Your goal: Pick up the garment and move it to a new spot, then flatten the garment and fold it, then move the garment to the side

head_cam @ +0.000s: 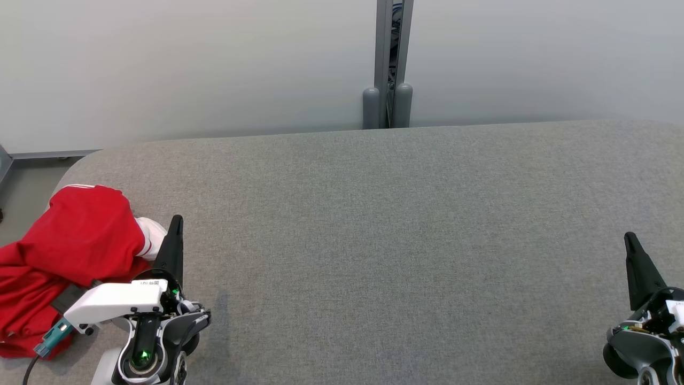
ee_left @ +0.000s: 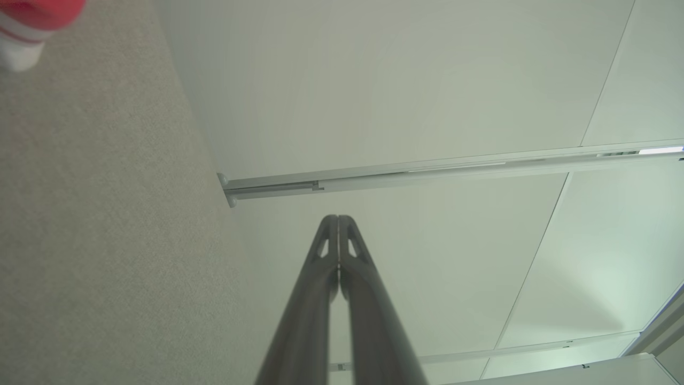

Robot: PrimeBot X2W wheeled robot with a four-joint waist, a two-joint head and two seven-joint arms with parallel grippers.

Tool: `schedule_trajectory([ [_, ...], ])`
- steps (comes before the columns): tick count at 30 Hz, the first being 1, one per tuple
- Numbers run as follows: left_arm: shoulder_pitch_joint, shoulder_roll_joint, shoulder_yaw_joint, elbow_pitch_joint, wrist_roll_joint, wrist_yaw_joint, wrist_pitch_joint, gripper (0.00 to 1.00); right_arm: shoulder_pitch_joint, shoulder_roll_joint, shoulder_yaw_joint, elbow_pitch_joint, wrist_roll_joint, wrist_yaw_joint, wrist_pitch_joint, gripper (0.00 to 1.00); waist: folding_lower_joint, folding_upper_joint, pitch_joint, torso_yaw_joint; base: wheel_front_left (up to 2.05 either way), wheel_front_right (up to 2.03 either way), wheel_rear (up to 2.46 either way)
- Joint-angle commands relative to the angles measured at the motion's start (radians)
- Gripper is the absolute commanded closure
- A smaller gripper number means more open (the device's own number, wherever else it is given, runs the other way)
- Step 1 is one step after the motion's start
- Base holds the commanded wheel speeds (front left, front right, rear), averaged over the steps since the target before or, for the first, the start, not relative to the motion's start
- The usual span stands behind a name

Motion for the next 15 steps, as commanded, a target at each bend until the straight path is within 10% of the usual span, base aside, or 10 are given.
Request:
schedule_trajectory([
  [1,-0.018,0.006,0.002,-0.002,-0.003,-0.004,-0.001,1.0,-0.007,-0.005,-0.004,-0.001,-0.001,0.0,0.007,1.0,0.0,0.0,0.0,0.0,0.0,0.0,0.0],
  [13,-0.018,0.006,0.002,-0.002,-0.003,-0.004,-0.001,1.0,-0.007,-0.005,-0.004,-0.001,-0.001,0.0,0.007,1.0,0.0,0.0,0.0,0.0,0.0,0.0,0.0],
  [14,0.002,0.0,0.0,0.002,0.0,0.0,0.0,0.0,0.001,0.001,0.001,0.003,0.0,0.0,0.0,0.0,0.0,0.0,0.0,0.0,0.0,0.0,0.0],
  [15,0.01,-0.002,-0.001,0.008,0.0,0.0,0.0,0.0,0.005,0.005,0.002,0.01,0.0,0.0,-0.001,0.0,0.0,0.0,0.0,0.0,0.0,0.0,0.0],
])
